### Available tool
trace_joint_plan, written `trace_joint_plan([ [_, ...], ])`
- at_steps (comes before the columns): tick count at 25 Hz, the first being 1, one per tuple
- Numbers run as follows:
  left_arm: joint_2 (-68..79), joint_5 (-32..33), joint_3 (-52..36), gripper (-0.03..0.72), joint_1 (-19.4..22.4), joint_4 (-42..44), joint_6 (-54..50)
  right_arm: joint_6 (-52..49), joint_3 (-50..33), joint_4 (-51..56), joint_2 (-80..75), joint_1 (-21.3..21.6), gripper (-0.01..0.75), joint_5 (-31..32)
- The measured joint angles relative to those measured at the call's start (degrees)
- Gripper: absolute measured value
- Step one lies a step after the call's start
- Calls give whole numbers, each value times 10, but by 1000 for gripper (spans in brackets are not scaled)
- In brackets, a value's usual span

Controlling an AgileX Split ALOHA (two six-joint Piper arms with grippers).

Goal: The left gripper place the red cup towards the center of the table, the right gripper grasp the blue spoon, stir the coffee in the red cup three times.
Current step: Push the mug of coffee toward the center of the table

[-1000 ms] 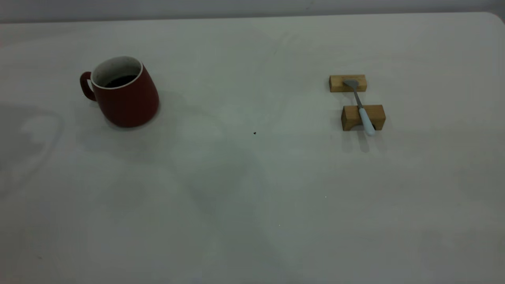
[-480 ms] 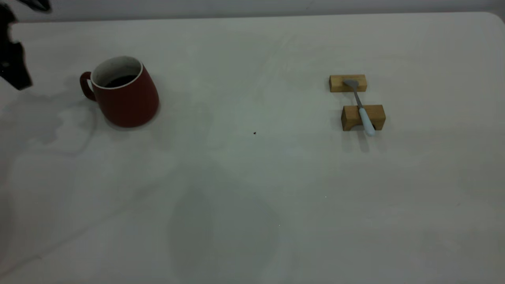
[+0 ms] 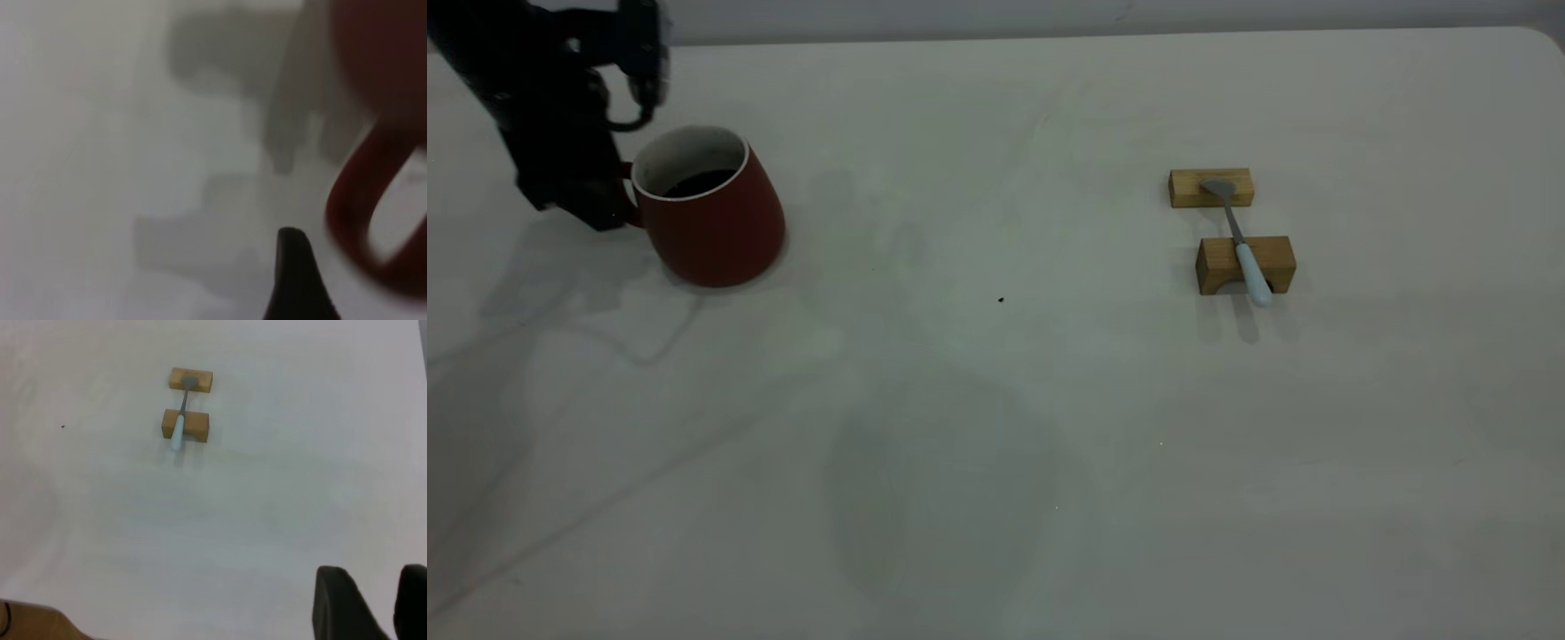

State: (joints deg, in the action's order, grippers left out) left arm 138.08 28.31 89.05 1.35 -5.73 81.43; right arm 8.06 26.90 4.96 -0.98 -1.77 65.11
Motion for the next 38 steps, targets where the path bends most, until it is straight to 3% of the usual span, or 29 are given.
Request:
trace_joint_plan([
  [10,3,-7,1,551,-42,-83,50,0,0,0,0,0,240,0],
  [27,3,-66,1,551,-176,-174,50,0,0,0,0,0,240,0],
  [38,-13,-61,1,551,-185,-188,46,0,0,1,0,0,240,0],
])
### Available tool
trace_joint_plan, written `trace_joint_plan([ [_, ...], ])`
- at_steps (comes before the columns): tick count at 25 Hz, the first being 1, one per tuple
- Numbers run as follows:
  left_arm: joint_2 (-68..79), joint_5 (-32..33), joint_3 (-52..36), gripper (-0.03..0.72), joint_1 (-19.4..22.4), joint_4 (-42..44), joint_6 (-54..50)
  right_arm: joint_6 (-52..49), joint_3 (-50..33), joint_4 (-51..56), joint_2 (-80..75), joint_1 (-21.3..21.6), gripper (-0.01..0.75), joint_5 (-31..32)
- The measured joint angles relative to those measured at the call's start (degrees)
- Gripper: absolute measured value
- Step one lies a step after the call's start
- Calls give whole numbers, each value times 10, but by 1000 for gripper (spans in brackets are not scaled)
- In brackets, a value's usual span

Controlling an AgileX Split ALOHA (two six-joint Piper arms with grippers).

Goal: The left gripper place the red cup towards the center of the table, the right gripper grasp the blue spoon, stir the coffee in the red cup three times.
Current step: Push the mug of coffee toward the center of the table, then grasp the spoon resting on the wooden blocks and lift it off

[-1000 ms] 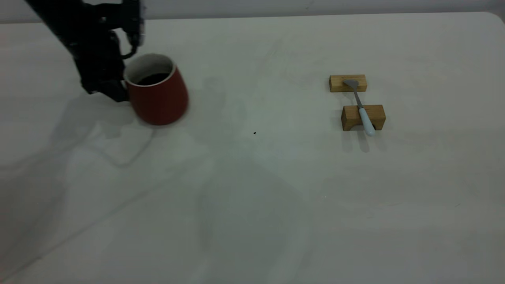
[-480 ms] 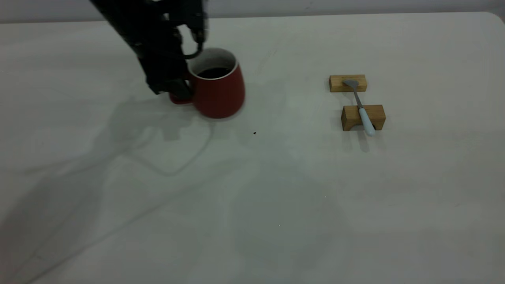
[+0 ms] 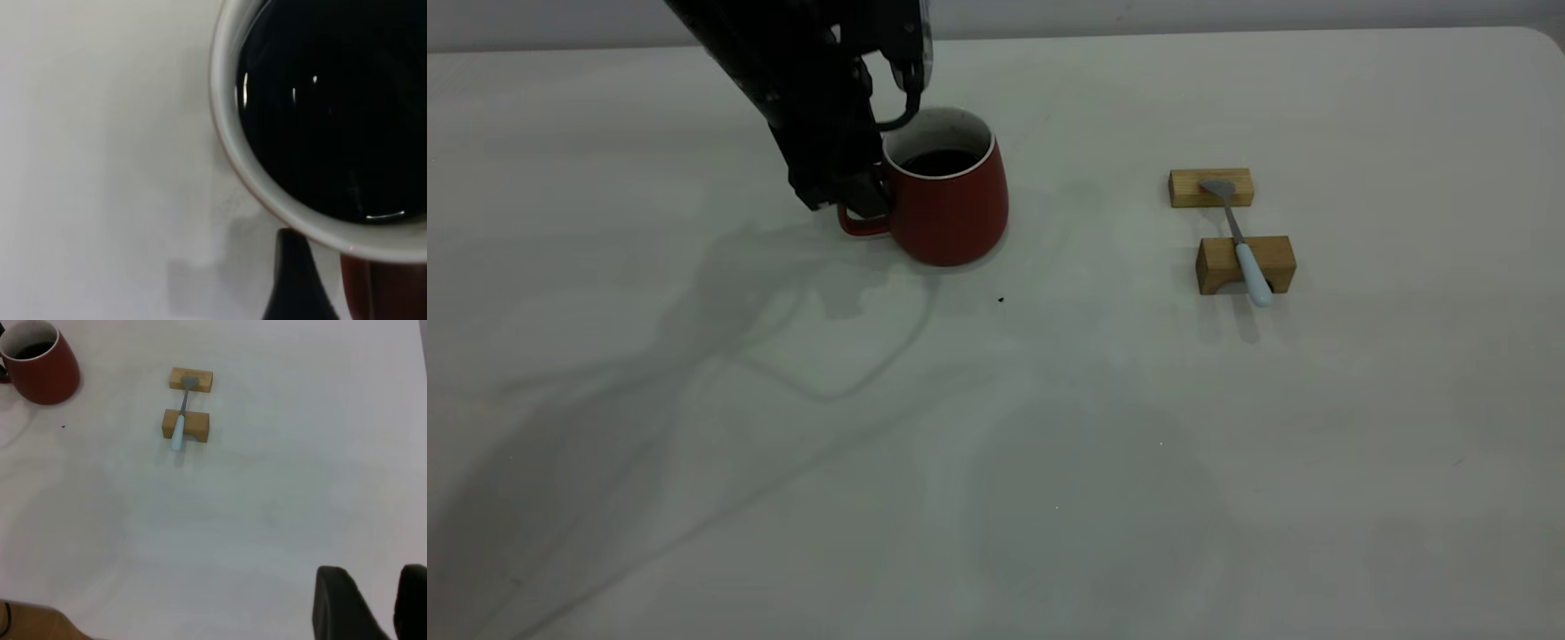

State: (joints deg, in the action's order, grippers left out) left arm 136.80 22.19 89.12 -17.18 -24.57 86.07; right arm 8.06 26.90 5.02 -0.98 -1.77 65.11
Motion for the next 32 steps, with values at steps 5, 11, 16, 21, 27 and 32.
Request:
trace_joint_plan([
  [5,-63,55,0,551,0,-2,-31,0,0,0,0,0,240,0],
  [11,-192,122,0,551,0,-2,-92,0,0,0,0,0,240,0],
  [16,-334,147,0,551,0,1,-235,0,0,0,0,0,240,0],
  [21,-460,231,0,551,0,63,-415,0,0,0,0,0,240,0],
  [27,-599,448,-1,551,0,198,-692,0,0,0,0,0,240,0],
  [32,-710,448,-45,551,0,289,-825,0,0,1,0,0,240,0],
])
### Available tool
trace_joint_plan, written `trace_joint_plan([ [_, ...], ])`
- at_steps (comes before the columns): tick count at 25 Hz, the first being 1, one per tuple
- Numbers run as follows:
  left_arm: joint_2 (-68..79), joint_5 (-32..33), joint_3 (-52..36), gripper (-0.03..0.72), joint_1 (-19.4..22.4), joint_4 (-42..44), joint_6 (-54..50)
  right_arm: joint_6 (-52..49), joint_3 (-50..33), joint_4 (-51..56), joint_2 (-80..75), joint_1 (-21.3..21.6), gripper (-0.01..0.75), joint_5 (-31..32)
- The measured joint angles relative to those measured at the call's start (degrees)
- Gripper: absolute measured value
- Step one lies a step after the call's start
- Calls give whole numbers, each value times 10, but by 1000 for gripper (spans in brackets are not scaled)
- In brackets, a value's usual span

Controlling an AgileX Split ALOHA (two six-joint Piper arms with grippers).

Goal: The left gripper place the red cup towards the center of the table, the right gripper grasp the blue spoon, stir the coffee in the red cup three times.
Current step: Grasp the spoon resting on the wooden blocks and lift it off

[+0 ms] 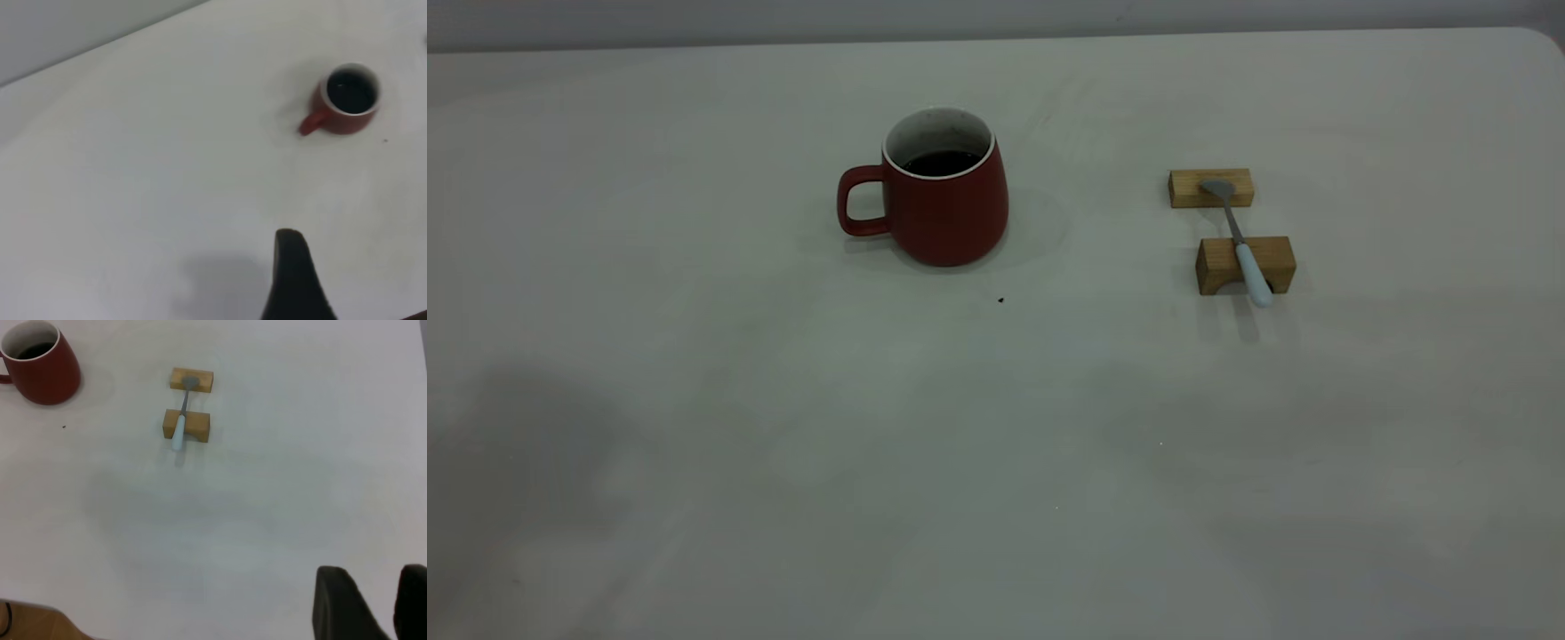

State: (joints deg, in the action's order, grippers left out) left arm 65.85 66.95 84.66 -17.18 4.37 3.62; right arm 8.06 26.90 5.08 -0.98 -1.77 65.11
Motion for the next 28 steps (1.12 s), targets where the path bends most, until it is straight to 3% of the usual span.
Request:
trace_joint_plan([
  [10,-261,0,-347,551,0,20,-102,0,0,0,0,0,240,0],
  [15,-379,0,-476,551,0,21,-112,0,0,0,0,0,240,0],
  [20,-472,-4,-549,551,0,11,-127,0,0,0,0,0,240,0],
  [28,-531,-27,-567,551,0,-12,-115,0,0,0,0,0,240,0],
])
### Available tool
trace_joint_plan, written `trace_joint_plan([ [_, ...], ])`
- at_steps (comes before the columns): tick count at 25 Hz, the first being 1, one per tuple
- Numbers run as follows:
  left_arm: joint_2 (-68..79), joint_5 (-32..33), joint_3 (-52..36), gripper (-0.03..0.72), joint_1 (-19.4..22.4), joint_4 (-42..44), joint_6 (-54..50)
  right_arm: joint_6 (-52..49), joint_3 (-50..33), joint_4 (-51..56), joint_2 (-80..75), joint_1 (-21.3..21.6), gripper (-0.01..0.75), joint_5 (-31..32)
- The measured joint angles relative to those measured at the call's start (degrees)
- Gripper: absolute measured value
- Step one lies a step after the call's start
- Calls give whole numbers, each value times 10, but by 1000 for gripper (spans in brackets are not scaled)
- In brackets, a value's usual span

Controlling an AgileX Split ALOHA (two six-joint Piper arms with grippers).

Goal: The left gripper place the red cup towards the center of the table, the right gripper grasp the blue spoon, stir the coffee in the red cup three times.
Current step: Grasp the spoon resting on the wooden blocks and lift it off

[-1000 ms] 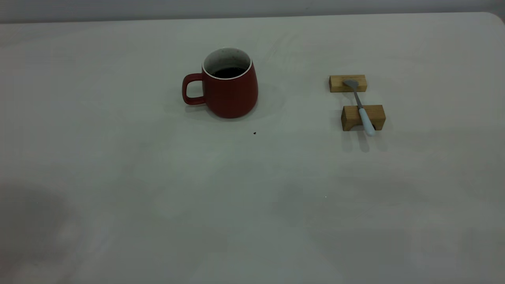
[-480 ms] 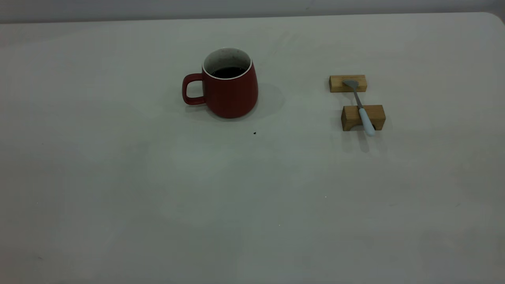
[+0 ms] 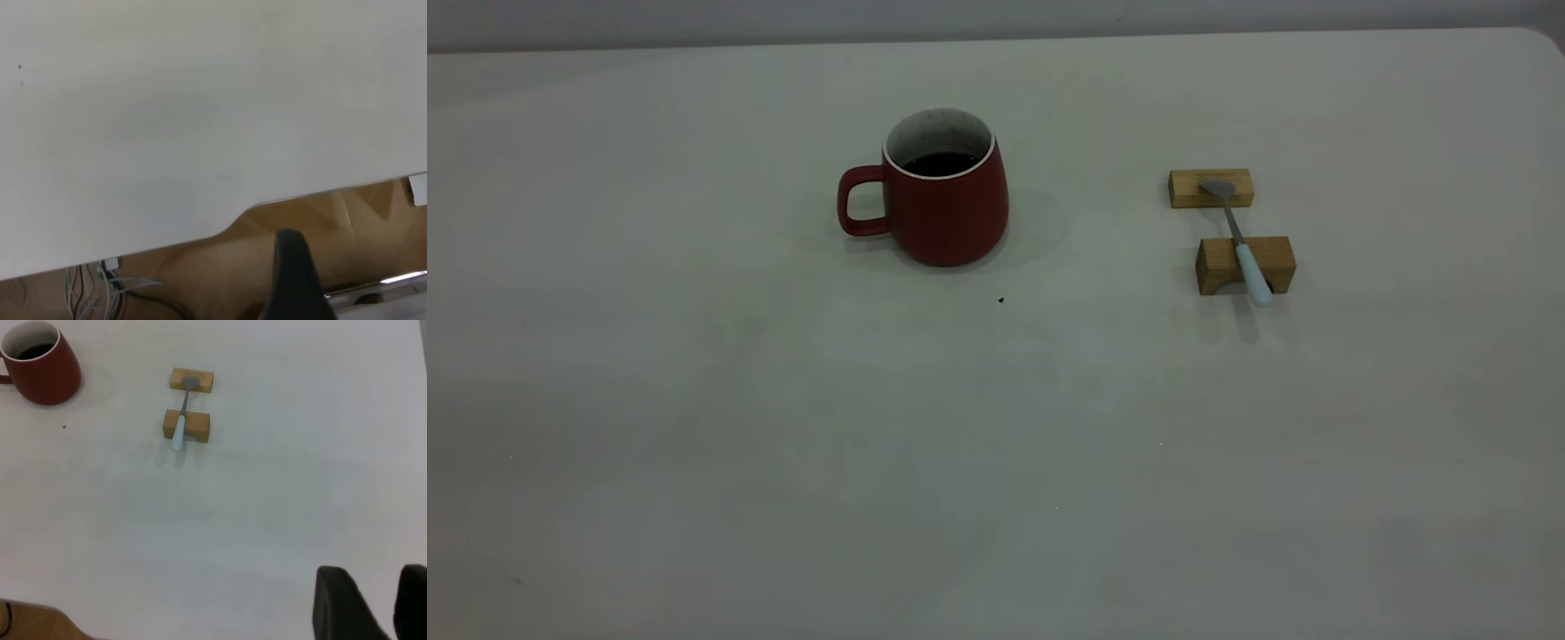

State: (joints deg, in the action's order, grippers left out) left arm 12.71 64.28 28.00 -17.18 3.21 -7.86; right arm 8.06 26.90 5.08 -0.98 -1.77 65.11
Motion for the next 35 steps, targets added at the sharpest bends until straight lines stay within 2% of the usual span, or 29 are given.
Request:
trace_joint_plan([
  [7,-2,0,-1,551,2,1,1,0,0,0,0,0,240,0],
  [9,-2,0,-1,551,15,1,1,0,0,0,0,0,240,0],
  [18,-32,0,-1,551,176,1,3,0,0,0,0,0,240,0],
  [22,-107,1,-1,551,223,1,3,0,0,0,0,0,240,0],
  [35,-138,9,-1,551,220,1,3,0,0,8,0,0,240,0],
])
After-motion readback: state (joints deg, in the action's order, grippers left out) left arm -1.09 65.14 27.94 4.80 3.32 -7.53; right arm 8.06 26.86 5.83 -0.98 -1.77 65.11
